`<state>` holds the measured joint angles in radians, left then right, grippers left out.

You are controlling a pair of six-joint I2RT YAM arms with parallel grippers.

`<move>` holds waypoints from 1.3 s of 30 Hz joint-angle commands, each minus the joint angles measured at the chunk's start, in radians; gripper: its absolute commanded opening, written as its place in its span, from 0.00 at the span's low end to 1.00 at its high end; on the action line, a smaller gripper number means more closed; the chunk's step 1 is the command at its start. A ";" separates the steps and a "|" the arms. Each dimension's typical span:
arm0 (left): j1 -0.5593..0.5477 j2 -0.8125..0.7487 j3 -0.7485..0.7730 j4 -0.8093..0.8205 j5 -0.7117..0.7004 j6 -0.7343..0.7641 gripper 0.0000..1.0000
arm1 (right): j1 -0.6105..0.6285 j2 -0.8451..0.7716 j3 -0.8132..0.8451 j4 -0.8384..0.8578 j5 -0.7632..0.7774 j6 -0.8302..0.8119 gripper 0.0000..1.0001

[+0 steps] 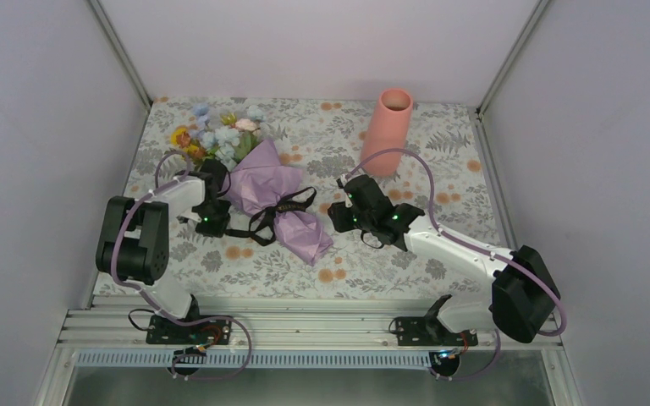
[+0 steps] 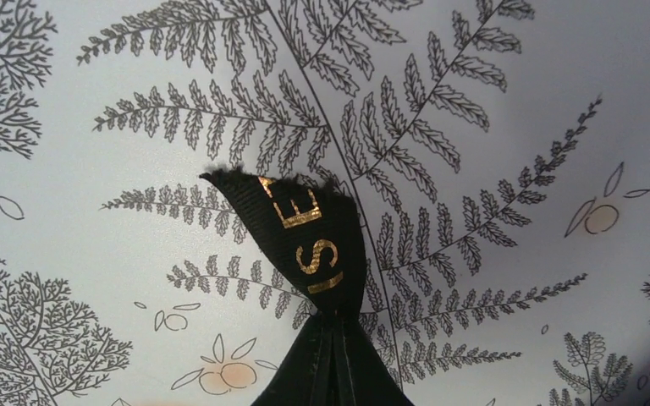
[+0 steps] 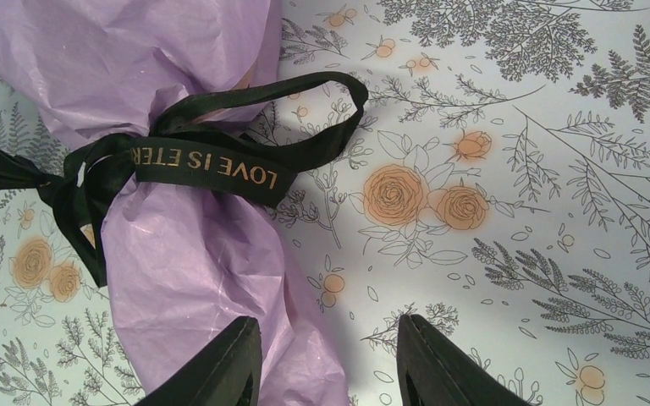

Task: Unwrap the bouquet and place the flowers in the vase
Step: Untie the ribbon from the wrapping paper.

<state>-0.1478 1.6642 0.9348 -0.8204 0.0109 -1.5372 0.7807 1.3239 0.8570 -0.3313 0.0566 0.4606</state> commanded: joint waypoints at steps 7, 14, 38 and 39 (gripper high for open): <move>-0.001 -0.133 -0.014 -0.096 -0.045 -0.040 0.02 | 0.014 -0.037 0.010 -0.010 0.021 0.013 0.42; -0.027 -0.255 0.019 -0.116 -0.052 0.023 0.02 | 0.025 -0.041 0.020 -0.012 0.003 0.012 0.42; -0.110 -0.741 0.060 0.106 -0.164 0.681 0.02 | 0.115 0.164 0.161 0.222 -0.046 0.056 0.42; -0.109 -0.739 0.066 0.098 -0.166 0.694 0.02 | 0.118 0.194 0.188 0.219 -0.044 0.056 0.42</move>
<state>-0.2565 0.9302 0.9649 -0.7460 -0.1455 -0.9897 0.8761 1.4204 0.9672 -0.1543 -0.0139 0.4934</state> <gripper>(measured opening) 0.027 0.419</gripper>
